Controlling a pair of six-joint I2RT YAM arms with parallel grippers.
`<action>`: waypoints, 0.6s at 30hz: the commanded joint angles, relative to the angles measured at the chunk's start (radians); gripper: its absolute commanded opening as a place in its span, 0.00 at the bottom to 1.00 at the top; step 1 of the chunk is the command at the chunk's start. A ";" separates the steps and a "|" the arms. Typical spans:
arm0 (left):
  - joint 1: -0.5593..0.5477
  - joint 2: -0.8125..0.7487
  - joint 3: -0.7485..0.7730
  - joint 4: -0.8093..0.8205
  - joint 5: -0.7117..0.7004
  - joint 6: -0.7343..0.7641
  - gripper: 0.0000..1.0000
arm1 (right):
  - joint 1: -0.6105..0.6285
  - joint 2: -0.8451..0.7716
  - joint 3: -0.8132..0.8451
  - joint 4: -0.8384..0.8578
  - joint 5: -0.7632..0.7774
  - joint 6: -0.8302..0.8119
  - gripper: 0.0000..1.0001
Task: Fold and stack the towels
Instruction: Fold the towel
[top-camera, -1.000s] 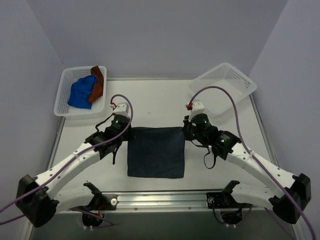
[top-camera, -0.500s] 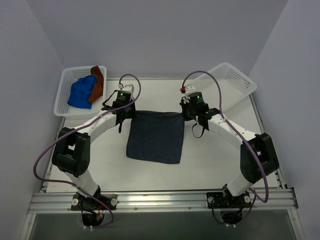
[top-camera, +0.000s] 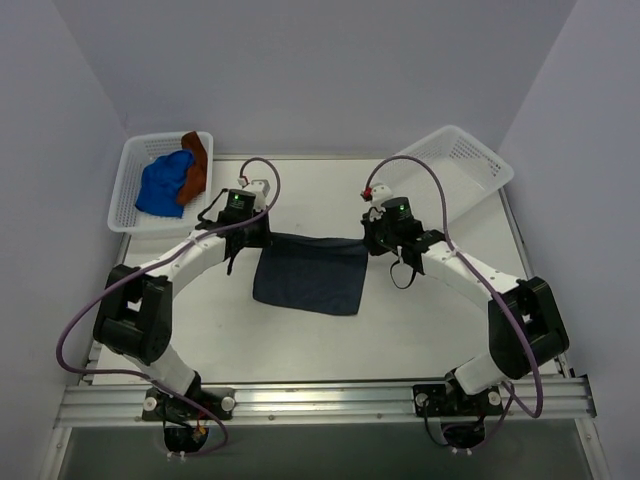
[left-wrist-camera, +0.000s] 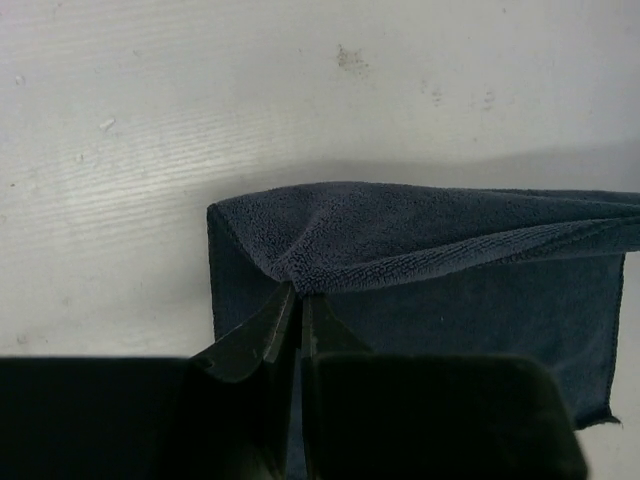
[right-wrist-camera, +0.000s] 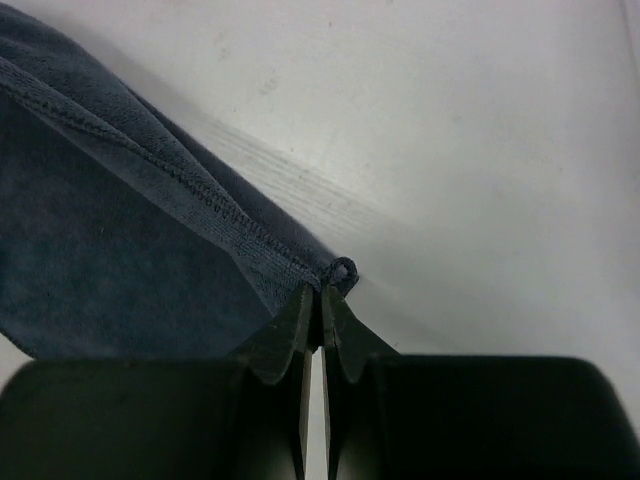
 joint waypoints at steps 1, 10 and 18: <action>0.005 -0.084 -0.004 -0.029 0.052 0.033 0.03 | 0.030 -0.070 -0.047 0.024 0.007 0.034 0.00; 0.005 -0.152 -0.100 -0.060 0.056 0.030 0.02 | 0.136 -0.147 -0.141 -0.032 0.140 0.131 0.00; 0.005 -0.201 -0.167 -0.095 0.035 0.022 0.02 | 0.186 -0.237 -0.219 -0.071 0.200 0.202 0.00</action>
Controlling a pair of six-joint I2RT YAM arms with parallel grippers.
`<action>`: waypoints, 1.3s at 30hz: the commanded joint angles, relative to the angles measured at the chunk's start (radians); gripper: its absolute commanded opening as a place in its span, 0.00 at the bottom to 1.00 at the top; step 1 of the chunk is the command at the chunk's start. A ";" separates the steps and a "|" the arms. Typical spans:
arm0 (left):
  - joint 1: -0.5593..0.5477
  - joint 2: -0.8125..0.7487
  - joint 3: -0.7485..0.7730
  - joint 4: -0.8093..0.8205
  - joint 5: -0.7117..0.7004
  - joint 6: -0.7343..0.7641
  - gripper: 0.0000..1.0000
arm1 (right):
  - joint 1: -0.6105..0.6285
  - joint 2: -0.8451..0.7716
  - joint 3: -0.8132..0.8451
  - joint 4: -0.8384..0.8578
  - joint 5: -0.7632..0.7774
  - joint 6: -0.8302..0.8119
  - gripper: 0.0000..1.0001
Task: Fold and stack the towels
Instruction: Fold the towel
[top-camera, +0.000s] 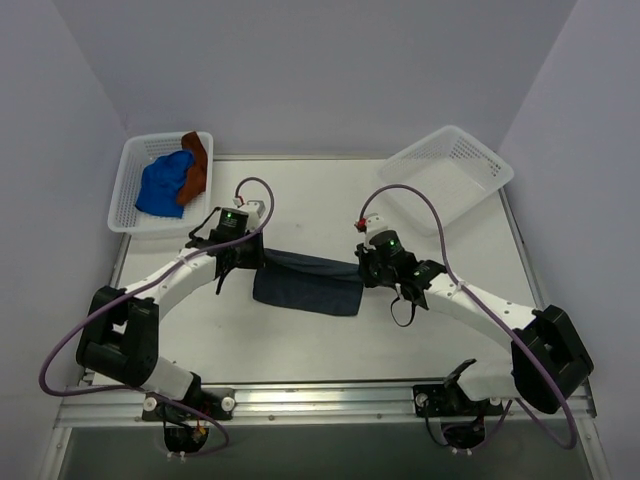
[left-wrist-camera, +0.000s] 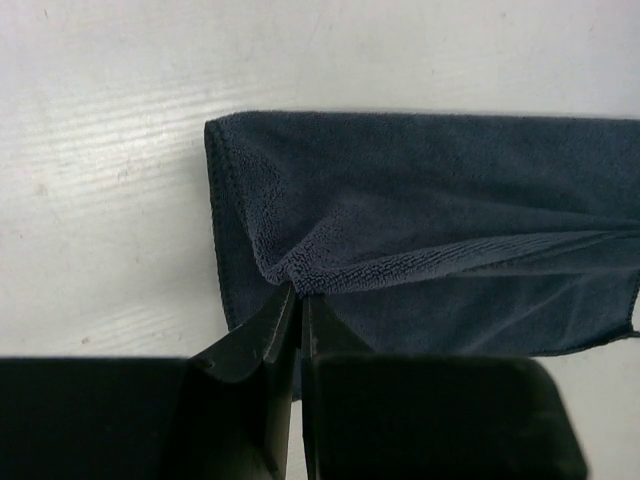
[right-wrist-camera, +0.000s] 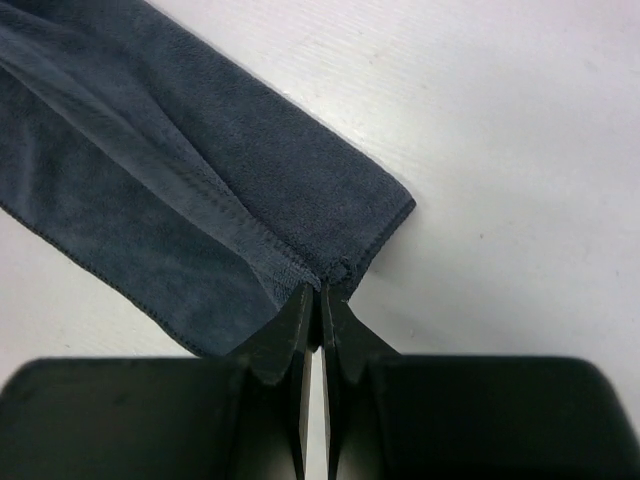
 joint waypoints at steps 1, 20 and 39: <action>0.006 -0.069 -0.021 -0.030 -0.011 0.009 0.02 | -0.003 -0.064 -0.038 -0.030 0.059 0.055 0.00; 0.006 -0.114 -0.118 -0.041 -0.051 -0.051 0.02 | 0.036 -0.073 -0.150 0.033 -0.036 0.178 0.00; -0.009 -0.335 -0.293 -0.142 -0.160 -0.290 0.97 | 0.131 -0.096 -0.276 0.021 -0.085 0.397 0.27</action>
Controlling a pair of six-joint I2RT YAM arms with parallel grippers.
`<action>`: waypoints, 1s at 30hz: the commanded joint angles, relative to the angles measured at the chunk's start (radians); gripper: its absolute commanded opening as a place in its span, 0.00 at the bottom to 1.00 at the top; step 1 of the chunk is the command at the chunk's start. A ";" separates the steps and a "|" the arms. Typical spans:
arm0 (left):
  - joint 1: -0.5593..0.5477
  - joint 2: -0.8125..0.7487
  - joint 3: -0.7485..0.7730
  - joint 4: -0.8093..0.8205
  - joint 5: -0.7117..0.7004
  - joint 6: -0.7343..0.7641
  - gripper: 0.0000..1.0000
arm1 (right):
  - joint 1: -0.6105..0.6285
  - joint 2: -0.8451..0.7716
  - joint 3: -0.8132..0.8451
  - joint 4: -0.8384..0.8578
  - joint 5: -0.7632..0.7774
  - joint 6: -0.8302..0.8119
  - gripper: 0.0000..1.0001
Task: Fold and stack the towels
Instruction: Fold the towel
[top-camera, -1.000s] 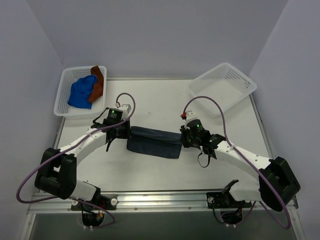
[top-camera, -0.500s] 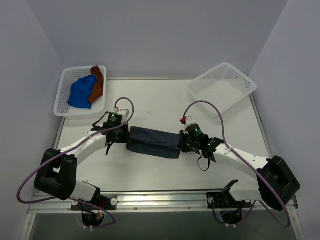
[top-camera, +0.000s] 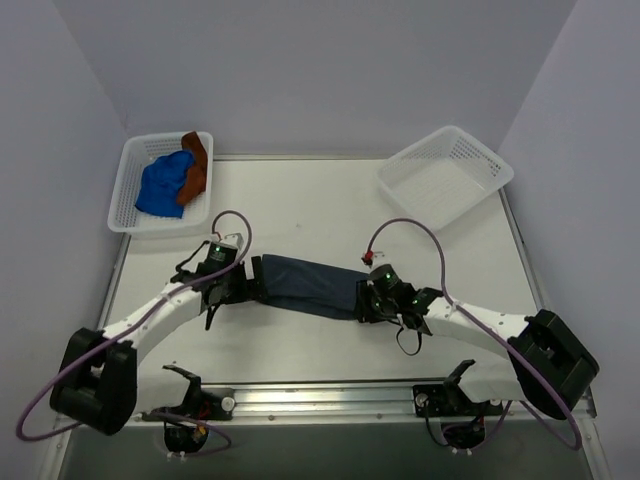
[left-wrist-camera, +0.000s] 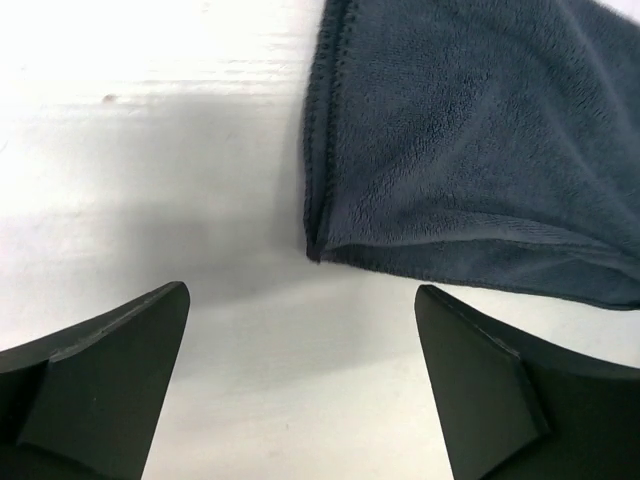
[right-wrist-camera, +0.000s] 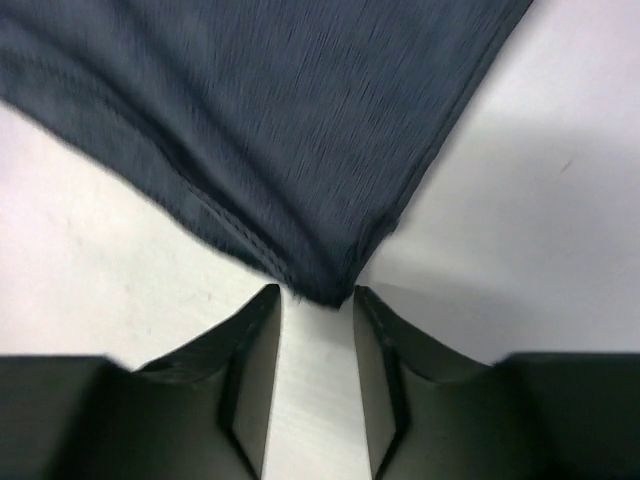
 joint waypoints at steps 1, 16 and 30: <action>-0.005 -0.128 -0.026 -0.062 -0.083 -0.133 0.96 | 0.061 -0.062 -0.045 -0.026 -0.033 0.092 0.33; -0.006 -0.030 0.145 -0.073 -0.070 -0.147 0.94 | 0.128 -0.173 0.100 -0.032 0.003 -0.007 1.00; 0.044 -0.125 0.202 -0.328 -0.317 -0.257 0.94 | 0.209 0.419 0.471 -0.036 0.055 -0.185 1.00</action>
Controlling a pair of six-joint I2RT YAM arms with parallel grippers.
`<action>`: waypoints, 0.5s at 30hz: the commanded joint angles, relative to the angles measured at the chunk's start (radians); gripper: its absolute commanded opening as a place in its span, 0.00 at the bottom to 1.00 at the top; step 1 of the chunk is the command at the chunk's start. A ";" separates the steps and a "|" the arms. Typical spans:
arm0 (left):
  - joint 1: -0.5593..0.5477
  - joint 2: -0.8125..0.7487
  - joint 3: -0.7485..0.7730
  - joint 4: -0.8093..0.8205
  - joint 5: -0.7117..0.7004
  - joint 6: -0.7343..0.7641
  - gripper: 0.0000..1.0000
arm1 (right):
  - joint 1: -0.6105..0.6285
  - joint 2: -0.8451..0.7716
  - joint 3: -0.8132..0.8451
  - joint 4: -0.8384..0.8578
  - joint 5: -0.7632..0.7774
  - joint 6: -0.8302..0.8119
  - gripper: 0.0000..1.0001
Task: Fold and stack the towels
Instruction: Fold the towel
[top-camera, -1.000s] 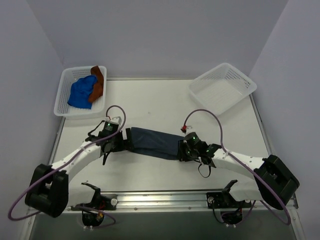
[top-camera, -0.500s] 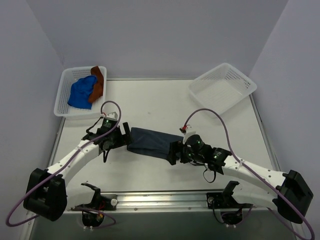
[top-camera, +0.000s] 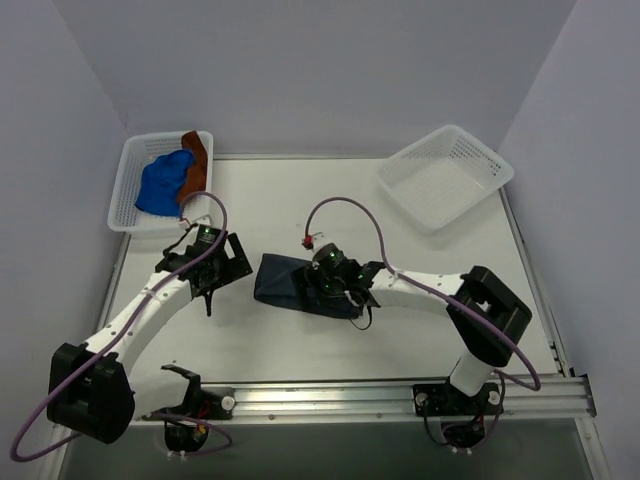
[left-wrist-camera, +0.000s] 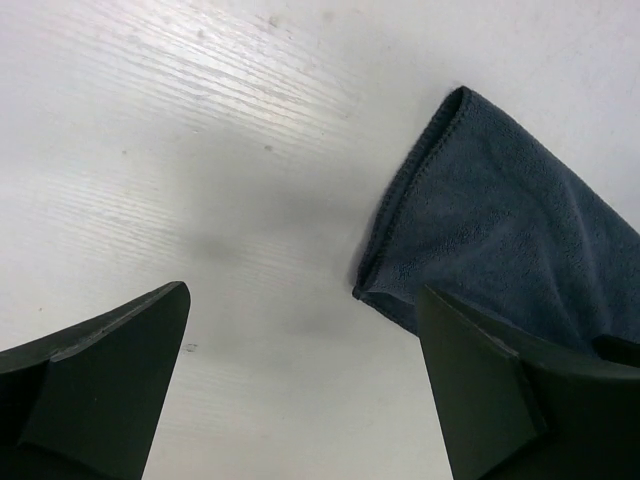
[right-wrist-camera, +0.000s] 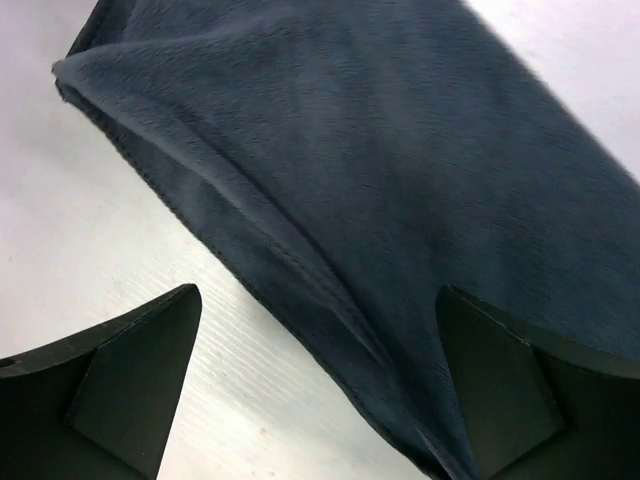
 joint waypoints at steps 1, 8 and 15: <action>0.015 -0.072 0.021 -0.075 -0.069 -0.033 0.94 | 0.064 0.042 0.072 -0.055 0.049 -0.060 1.00; 0.021 -0.064 0.035 -0.098 -0.089 -0.031 0.94 | 0.162 0.076 0.076 -0.084 0.110 -0.042 1.00; 0.027 -0.027 0.044 -0.087 -0.083 -0.027 0.94 | 0.245 0.073 0.063 -0.104 0.179 0.046 1.00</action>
